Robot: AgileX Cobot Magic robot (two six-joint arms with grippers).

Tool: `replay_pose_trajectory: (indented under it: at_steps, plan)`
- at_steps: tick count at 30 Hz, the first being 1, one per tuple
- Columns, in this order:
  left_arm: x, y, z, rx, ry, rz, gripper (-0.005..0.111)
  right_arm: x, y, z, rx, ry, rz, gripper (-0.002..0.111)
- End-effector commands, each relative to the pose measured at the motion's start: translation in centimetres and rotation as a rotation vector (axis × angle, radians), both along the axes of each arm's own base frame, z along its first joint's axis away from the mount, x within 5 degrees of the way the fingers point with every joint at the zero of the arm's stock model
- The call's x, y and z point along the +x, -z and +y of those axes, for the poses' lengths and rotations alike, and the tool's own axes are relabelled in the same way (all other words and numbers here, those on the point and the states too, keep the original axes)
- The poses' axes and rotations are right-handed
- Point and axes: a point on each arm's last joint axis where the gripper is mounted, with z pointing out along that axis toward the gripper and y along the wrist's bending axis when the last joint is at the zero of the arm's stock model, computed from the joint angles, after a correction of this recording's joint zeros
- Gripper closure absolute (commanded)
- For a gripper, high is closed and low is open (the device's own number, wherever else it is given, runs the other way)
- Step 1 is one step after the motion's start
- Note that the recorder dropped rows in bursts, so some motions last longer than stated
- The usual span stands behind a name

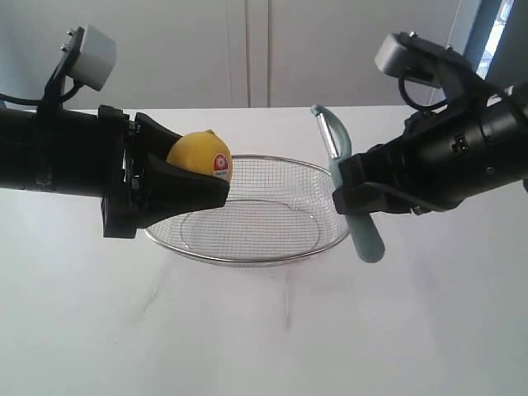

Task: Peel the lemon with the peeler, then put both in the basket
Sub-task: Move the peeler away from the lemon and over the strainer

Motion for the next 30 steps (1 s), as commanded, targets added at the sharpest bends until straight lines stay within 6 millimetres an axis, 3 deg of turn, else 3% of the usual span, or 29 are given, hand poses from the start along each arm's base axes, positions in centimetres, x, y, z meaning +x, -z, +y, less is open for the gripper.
replay_pose_trajectory:
  at_steps: [1, 21, 30]
  plan:
    - [0.1, -0.3, 0.0, -0.020, -0.021, 0.003, 0.107, 0.3, -0.1, -0.1, -0.012, 0.008, -0.002, 0.108]
    - [0.6, -0.5, 0.0, -0.051, -0.086, 0.020, 0.107, 7.4, 3.5, 2.0, -0.126, -0.038, 0.118, 0.108]
    - [0.7, -0.4, 0.1, -0.044, -0.102, 0.017, 0.107, 9.9, 3.7, 2.4, -0.187, -0.069, 0.105, 0.108]
